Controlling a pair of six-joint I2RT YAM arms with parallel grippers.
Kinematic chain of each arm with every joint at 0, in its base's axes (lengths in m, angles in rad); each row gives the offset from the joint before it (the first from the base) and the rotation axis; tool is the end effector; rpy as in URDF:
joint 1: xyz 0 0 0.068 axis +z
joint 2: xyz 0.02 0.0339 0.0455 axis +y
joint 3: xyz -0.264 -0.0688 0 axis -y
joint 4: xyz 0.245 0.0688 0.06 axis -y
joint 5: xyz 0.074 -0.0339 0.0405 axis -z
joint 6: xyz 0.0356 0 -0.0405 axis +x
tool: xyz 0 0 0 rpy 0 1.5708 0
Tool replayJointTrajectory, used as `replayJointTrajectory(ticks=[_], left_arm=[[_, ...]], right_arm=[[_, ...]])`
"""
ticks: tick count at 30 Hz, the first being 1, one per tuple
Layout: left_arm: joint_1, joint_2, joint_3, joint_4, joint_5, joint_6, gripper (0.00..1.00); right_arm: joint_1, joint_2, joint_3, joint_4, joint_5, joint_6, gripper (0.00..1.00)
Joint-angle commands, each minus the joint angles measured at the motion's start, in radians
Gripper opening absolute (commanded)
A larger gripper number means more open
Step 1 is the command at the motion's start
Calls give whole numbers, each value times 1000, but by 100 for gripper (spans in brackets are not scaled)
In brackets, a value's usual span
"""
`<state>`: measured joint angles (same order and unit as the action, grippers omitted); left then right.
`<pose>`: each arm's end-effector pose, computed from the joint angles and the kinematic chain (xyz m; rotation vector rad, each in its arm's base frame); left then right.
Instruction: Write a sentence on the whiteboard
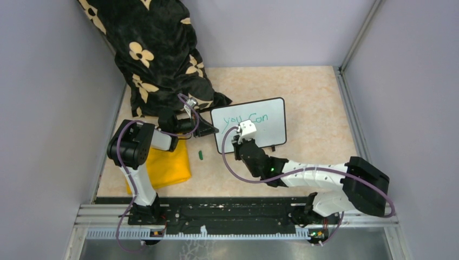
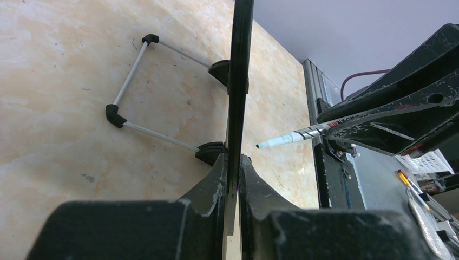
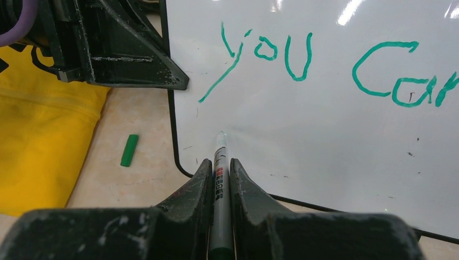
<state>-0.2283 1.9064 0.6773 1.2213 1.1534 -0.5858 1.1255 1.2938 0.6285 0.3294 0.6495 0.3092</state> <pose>0.3180 -0.1073 0.1514 0.6920 1.6626 -1.4982 0.1375 0.2382 0.2297 -0.3200 1.8259 0.3842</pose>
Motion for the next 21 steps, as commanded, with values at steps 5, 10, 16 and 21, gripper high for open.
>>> replayJointTrajectory(ticks=[5,10,16,21], left_arm=[[-5,17,1,-94,-7,24,0],[-6,15,1,-95,-8,24,0],[-6,19,1,-94,-8,24,0],[-6,17,1,-95,-8,23,0]], right_arm=[[13,4,6,69,63,20,0],[13,19,20,71,87,22,0],[-1,28,23,69,87,39,0],[-9,35,25,61,77,46,0]])
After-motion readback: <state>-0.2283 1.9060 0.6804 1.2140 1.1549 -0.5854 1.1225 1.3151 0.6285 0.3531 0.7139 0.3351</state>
